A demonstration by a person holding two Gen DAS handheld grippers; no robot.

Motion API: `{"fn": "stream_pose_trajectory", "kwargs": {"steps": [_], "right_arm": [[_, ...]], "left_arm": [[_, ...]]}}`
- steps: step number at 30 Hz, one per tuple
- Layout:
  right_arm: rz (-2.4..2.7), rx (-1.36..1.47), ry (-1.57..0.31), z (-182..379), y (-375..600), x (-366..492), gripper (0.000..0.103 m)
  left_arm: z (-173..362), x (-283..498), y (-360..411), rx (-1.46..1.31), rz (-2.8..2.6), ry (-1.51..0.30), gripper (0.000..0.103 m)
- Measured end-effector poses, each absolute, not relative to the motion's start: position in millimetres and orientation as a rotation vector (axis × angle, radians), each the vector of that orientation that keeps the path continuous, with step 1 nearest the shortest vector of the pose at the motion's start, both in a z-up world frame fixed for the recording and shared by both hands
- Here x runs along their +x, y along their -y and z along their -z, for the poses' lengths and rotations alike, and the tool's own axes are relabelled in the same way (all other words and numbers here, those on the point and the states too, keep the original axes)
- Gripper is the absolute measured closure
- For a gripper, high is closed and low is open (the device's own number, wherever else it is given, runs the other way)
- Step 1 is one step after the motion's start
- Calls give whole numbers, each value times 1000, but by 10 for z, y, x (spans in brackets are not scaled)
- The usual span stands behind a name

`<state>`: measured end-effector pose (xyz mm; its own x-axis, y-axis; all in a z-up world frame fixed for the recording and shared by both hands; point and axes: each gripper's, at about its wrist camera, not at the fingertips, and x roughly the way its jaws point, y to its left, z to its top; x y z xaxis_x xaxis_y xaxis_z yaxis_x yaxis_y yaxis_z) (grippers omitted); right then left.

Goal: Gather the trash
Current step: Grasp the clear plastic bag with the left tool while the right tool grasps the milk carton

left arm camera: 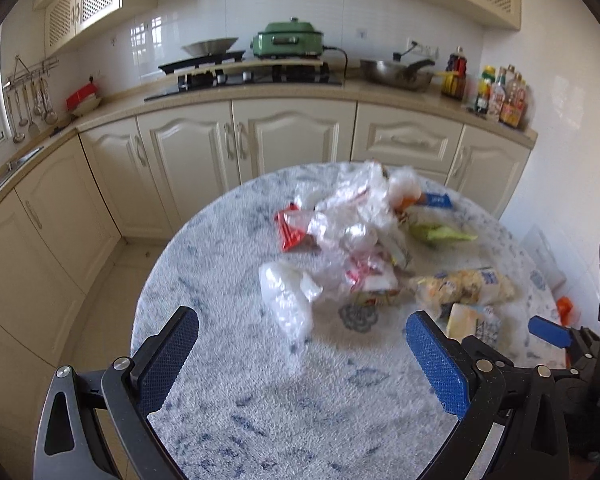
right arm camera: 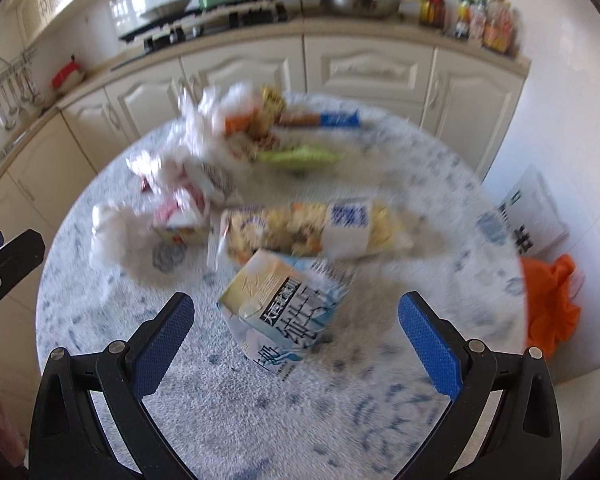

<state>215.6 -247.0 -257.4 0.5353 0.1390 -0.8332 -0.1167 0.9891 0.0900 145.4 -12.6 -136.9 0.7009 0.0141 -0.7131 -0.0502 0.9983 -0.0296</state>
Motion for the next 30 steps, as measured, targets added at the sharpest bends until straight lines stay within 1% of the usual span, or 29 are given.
{"fn": "stream_pose_trajectory", "kwargs": {"steps": [6,7,10,11,14,21,22,23,24,25,26,27,28,29,30], "right_arm": [[-181,28,-1042,2816,2414,2321,18],[-191,27,-1041,2825,2390,2340,23],[-237,17,-1048,2855,2307,2376,41],[-246,10,-1051,2867,2276,2380,44],[-255,-12,-1039,2880,2243,2377,46],[-294,46,-1043,2868,2341,2407,50],[-296,54,-1044,2859,2355,2406,51],[-297,62,-1042,2846,2371,2414,56],[-297,68,-1044,2833,2383,2415,56],[-294,68,-1043,2820,2390,2410,56],[-289,65,-1041,2810,2398,2399,56],[-284,61,-1044,2815,2405,2399,56],[-283,64,-1051,2831,2415,2394,56],[-284,73,-1053,2850,2434,2396,56],[-284,81,-1054,2853,2441,2388,56]], "left_arm": [[1596,1656,78,-48,-61,-826,1],[1626,1677,67,-47,-68,-831,1],[1756,1753,6,-56,-90,-841,1],[1804,1794,-21,-60,-97,-848,1],[1923,1933,-84,-60,-114,-867,1],[2171,2320,-133,-18,-117,-894,1],[2229,2390,-138,-13,-119,-901,1],[2260,2451,-141,-16,-120,-908,1],[2308,2515,-152,-26,-112,-915,2],[2339,2552,-173,-44,-96,-913,9],[2367,2577,-214,-81,-64,-901,22],[2395,2592,-251,-114,-34,-897,31],[2429,2613,-288,-140,-15,-909,54],[2466,2628,-312,-148,-10,-914,63],[2472,2615,-314,-133,-12,-902,68]]}}
